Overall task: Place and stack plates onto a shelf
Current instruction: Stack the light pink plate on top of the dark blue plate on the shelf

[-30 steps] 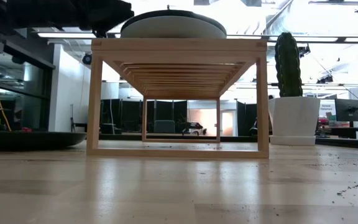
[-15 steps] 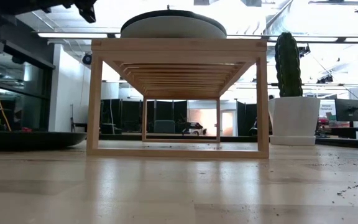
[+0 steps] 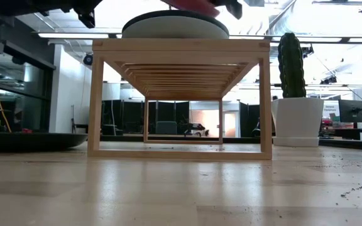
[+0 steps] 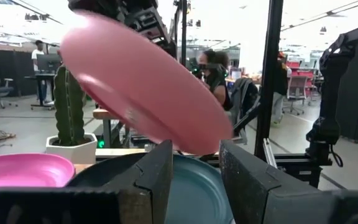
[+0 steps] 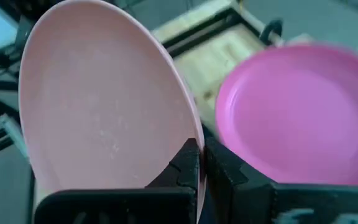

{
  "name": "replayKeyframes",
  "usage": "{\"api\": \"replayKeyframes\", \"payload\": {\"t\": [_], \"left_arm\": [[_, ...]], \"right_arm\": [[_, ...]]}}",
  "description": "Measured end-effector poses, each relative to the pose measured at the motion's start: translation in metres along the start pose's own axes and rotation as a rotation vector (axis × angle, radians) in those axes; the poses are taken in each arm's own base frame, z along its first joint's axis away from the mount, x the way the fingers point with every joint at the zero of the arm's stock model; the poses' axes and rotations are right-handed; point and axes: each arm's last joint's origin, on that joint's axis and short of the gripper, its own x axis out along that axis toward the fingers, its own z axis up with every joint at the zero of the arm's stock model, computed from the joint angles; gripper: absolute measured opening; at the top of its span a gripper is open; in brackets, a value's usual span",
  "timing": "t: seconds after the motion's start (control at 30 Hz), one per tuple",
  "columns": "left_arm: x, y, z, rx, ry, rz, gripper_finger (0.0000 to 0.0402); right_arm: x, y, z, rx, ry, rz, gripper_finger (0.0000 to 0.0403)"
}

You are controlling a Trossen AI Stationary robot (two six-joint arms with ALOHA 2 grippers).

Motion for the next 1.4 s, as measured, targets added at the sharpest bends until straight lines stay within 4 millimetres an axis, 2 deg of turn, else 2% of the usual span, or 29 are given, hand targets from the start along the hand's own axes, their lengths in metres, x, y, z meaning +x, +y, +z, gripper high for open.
{"api": "replayKeyframes", "payload": {"t": [0.17,0.5,0.83,1.07,1.2,1.4], "left_arm": [[0.000,0.000,0.000,0.008,-0.004,0.011,0.0122],[0.000,0.001,0.001,0.010,-0.009,0.015,0.0122],[0.000,0.001,0.000,0.011,-0.001,0.016,0.0122],[0.000,0.001,-0.002,0.002,0.016,0.016,0.0122],[0.000,0.001,-0.005,-0.043,0.049,0.018,0.0122],[0.000,0.001,-0.005,-0.051,0.050,0.018,0.0122]], "right_arm": [[0.007,0.001,-0.008,0.039,0.085,0.014,0.0000],[0.055,-0.004,-0.023,0.102,0.244,0.007,0.0000],[0.056,-0.005,-0.030,0.077,0.318,0.000,0.0000],[0.055,-0.005,-0.029,0.052,0.308,0.008,0.0004],[0.055,-0.005,-0.029,0.043,0.308,0.008,0.0033],[0.055,-0.003,-0.029,0.008,0.332,0.087,0.0107]]}}
